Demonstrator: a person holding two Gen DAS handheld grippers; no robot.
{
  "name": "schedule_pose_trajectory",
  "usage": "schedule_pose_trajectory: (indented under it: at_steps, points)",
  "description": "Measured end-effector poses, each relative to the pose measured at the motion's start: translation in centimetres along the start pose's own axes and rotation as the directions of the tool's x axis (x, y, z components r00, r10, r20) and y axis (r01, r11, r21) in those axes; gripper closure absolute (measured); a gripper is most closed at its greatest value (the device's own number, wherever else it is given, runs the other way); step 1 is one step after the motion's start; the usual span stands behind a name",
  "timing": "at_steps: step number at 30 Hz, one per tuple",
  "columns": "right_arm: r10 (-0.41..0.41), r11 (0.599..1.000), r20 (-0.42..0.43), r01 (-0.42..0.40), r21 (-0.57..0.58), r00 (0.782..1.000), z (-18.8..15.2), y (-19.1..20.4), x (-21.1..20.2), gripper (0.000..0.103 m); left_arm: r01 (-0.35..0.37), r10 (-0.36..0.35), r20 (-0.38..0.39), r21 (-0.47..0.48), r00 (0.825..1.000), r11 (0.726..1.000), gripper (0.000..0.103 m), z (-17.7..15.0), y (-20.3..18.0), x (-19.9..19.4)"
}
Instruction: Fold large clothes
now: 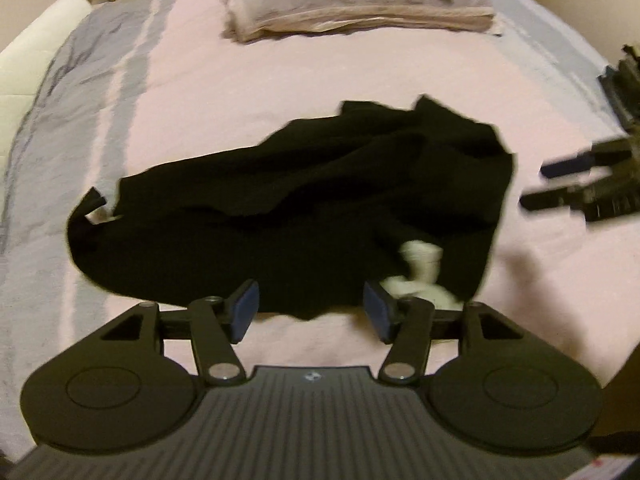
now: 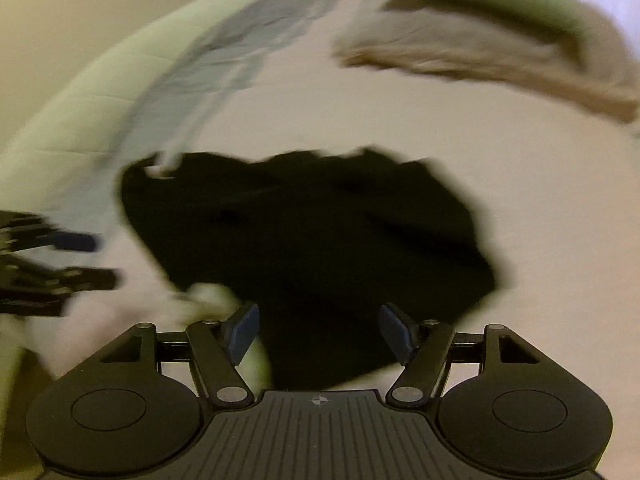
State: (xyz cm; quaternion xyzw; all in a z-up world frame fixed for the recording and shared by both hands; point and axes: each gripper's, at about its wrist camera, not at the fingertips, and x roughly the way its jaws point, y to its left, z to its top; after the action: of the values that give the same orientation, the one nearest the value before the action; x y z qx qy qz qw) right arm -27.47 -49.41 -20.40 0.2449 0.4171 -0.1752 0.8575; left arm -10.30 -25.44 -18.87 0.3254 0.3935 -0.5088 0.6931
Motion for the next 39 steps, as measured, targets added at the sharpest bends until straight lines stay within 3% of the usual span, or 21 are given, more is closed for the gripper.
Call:
schedule_pose_trajectory:
  at_steps: [2, 3, 5, 8, 10, 11, 12, 13, 17, 21, 25, 30, 34, 39]
  points:
    - [0.042, 0.999, -0.002, -0.042, 0.02, 0.999, 0.2, 2.2, 3.5, 0.037, -0.022, 0.022, 0.006, 0.019, 1.0, 1.0, 0.046, -0.3, 1.4, -0.1]
    - [0.018, 1.0, 0.006, -0.019, 0.012, 1.0, 0.2, 3.0, 5.1, 0.037, -0.027, 0.026, 0.01, 0.028, 1.0, 0.999, 0.046, -0.2, 1.8, 0.1]
    - [-0.093, 0.995, 0.047, 0.095, -0.035, 0.995, 0.7, 4.6, 7.7, 0.037, -0.03, 0.03, 0.015, 0.051, 0.999, 0.998, 0.044, -0.3, 2.7, 0.2]
    - [-0.267, 0.959, 0.086, 0.273, -0.075, 0.96, 2.2, 5.1, 10.5, 0.037, -0.027, 0.025, 0.021, 0.095, 0.999, 0.995, 0.041, -0.7, 3.8, 1.2]
    - [-0.32, 0.938, 0.062, 0.326, -0.118, 0.945, 2.6, 4.8, 12.9, 0.038, -0.017, 0.015, 0.016, 0.117, 1.0, 0.993, 0.041, -1.0, 4.2, 2.0]
    - [-0.301, 0.946, 0.041, 0.303, -0.115, 0.953, 2.7, 4.0, 13.3, 0.044, -0.006, 0.006, 0.007, 0.123, 1.0, 0.992, 0.041, -1.1, 4.4, 2.6]
    - [-0.274, 0.958, 0.042, 0.276, -0.081, 0.961, 2.8, 3.1, 12.9, 0.084, 0.003, -0.003, 0.0, 0.125, 1.0, 0.992, 0.041, -1.1, 4.5, 2.9]
    - [-0.281, 0.958, 0.044, 0.283, -0.046, 0.959, 3.1, 2.1, 12.2, 0.097, 0.014, -0.014, -0.001, 0.131, 1.0, 0.991, 0.041, -1.1, 4.5, 3.2]
    - [-0.313, 0.948, 0.103, 0.304, 0.101, 0.944, 3.5, -1.9, 5.7, 0.098, 0.044, -0.05, 0.034, 0.172, 0.998, 0.984, 0.041, -0.1, 4.3, 3.2]
    - [-0.423, 0.897, 0.16, 0.387, 0.216, 0.892, 3.7, -6.1, -2.2, 0.098, 0.083, -0.104, 0.078, 0.233, 0.992, 0.969, 0.041, 2.3, 3.3, 2.9]
    - [-0.462, 0.88, 0.205, 0.417, 0.227, 0.863, 4.5, -8.4, -7.7, 0.098, 0.131, -0.198, 0.152, 0.369, 0.968, 0.92, 0.041, 6.5, 0.7, 2.2]
    - [-0.412, 0.911, 0.251, 0.388, 0.144, 0.876, 5.4, -8.3, -10.6, 0.098, 0.185, -0.361, 0.215, 0.567, 0.907, 0.803, 0.032, 13.0, -4.3, 0.9]
    - [-0.368, 0.929, 0.278, 0.337, 0.153, 0.887, 6.4, -9.6, -11.4, 0.098, 0.234, -0.455, 0.192, 0.651, 0.87, 0.722, 0.032, 17.0, -7.6, 1.3]
    - [-0.337, 0.941, 0.3, 0.316, 0.118, 0.893, 7.1, -10.9, -12.0, 0.098, 0.238, -0.477, 0.14, 0.726, 0.868, 0.645, 0.033, 20.7, -11.1, 3.5]
